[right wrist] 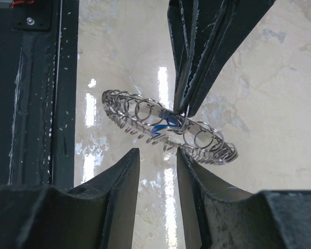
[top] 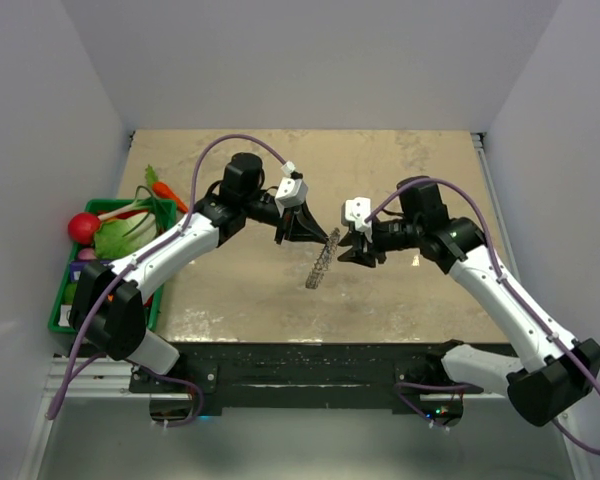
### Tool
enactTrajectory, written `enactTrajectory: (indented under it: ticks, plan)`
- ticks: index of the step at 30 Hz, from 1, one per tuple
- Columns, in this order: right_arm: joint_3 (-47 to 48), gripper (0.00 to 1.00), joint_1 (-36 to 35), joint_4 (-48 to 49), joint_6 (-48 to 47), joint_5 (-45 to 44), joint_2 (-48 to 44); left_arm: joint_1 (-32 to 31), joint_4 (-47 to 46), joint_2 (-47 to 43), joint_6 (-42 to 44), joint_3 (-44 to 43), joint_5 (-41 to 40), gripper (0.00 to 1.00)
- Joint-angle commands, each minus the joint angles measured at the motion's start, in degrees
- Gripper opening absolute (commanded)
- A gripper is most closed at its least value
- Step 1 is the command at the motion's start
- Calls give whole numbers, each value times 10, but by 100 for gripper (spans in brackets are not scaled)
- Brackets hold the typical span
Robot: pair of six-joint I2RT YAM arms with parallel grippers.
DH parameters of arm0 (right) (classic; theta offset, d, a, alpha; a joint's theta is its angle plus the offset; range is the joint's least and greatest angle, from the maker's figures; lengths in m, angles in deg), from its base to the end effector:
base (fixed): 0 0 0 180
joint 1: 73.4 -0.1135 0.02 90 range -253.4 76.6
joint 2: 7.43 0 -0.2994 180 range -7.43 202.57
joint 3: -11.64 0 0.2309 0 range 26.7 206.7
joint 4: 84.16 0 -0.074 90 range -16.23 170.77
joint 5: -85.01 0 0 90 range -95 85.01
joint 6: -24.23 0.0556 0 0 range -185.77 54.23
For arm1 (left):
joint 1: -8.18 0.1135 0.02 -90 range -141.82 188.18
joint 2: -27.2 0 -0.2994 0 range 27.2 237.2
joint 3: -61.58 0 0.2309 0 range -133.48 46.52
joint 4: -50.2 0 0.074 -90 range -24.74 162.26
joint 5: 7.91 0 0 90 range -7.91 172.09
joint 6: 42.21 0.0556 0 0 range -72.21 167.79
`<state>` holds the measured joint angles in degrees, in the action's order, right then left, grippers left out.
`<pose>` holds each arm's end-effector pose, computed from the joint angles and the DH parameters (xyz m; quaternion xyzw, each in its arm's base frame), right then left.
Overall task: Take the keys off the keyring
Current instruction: Remove the key from the keyring.
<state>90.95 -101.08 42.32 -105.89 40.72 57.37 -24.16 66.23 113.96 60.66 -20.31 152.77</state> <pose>0.1619 0.1299 0.3712 -0.6027 0.5971 0.3055 0.4323 0.2418 -0.2152 0.3599 0.5611 0.4942 -0.5478 0.3754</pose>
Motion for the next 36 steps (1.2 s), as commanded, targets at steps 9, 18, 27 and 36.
enactTrajectory:
  ticks: [9,18,27,36]
  plan:
    - [-2,43,1,36,21,36,46,-2,-30,-28,0,-10,10,0]
    - [11,45,3,65,45,46,58,-2,-32,-32,1,-6,12,0]
    - [22,40,2,67,57,73,59,-1,-34,-36,1,0,10,0]
    - [25,31,2,70,64,82,39,-1,-40,-34,-2,4,0,0]
